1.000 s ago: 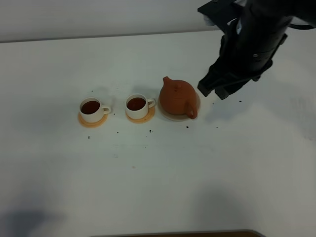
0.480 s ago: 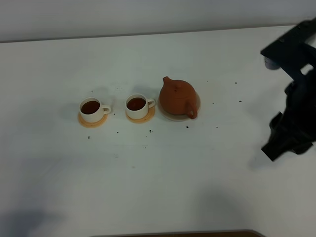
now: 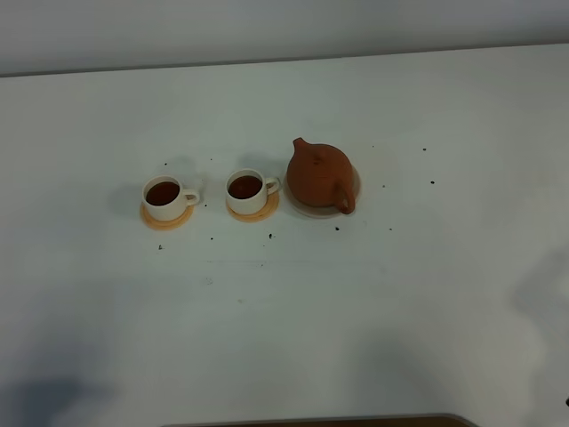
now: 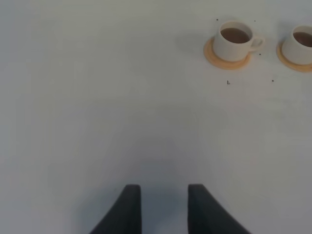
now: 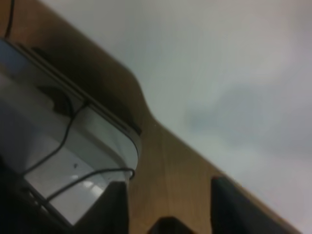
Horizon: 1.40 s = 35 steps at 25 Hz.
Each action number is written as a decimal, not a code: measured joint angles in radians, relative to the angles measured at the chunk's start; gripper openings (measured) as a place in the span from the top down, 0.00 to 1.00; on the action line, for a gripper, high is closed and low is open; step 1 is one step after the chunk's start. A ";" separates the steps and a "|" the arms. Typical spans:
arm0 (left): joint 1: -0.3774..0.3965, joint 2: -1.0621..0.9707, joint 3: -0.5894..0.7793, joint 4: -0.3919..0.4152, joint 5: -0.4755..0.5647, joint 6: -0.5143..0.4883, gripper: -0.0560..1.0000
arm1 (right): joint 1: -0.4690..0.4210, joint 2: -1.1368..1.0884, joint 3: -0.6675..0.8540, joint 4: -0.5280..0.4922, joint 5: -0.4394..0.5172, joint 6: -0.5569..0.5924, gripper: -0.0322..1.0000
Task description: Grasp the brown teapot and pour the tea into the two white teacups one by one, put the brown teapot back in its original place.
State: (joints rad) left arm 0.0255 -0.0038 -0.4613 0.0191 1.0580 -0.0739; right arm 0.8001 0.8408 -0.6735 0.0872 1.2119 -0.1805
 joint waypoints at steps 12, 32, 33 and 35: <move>0.000 0.000 0.000 0.000 0.000 0.000 0.69 | 0.000 -0.140 0.126 0.013 -0.046 0.000 0.57; 0.000 0.000 0.000 0.000 0.000 0.000 0.69 | -0.432 -0.286 0.126 0.003 -0.053 0.002 0.57; 0.000 0.000 0.000 0.000 0.000 0.000 0.69 | -0.464 -0.300 0.126 0.003 -0.053 0.002 0.57; 0.000 0.000 0.000 0.000 0.000 0.000 0.69 | -0.531 -0.336 0.126 0.002 -0.053 0.002 0.57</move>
State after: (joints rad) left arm 0.0255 -0.0038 -0.4613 0.0191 1.0580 -0.0739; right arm 0.2691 0.5052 -0.5472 0.0894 1.1589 -0.1789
